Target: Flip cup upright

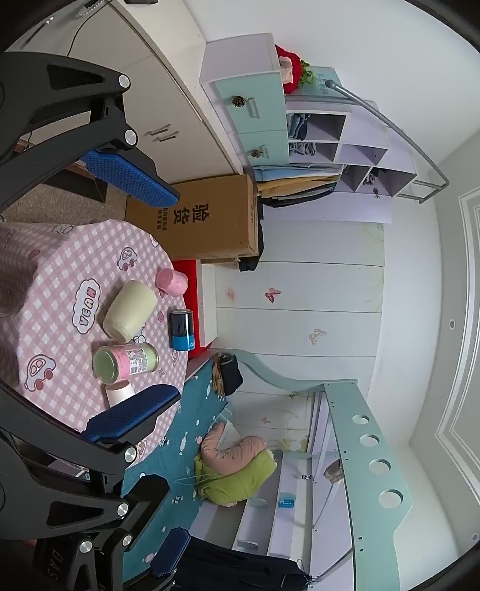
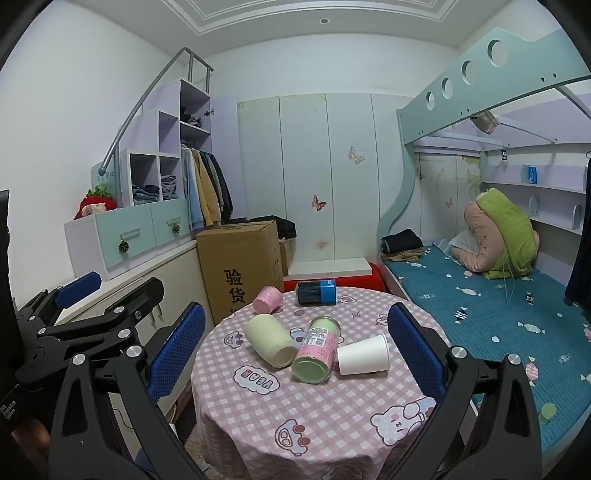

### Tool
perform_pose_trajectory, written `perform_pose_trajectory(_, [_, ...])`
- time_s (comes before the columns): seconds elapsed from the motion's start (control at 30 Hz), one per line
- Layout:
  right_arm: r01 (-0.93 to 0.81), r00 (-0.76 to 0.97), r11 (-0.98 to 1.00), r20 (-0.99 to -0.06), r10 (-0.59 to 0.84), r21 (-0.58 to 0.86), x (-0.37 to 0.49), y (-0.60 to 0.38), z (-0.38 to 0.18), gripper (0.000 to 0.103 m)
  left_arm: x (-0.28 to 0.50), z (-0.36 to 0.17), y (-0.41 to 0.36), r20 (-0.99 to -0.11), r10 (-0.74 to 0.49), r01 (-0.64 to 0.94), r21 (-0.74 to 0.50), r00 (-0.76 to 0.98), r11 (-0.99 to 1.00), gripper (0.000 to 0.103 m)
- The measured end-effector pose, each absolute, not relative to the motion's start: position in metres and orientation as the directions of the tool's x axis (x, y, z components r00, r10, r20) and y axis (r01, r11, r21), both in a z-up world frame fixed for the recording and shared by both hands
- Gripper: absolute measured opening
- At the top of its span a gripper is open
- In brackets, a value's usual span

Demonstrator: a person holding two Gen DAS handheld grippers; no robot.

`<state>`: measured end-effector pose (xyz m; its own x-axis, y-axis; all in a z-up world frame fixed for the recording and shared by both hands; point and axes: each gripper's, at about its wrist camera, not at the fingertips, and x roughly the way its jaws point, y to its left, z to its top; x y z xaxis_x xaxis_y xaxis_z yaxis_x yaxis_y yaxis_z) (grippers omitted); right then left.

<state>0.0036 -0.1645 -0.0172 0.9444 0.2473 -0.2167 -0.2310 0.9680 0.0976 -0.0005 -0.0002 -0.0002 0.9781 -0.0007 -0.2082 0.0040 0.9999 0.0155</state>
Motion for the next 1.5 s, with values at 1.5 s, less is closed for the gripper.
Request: perform_pose_trajectory(1.5, [-0.225, 0.943, 0.969, -0.228, 0.242, 0.097, 0.0102, -0.1596, -0.0226, 0.096, 0.0061, -0.0006, 0.0016, -0.214, -0.002, 0.006, 0.017, 0.977, 1.000, 0.097])
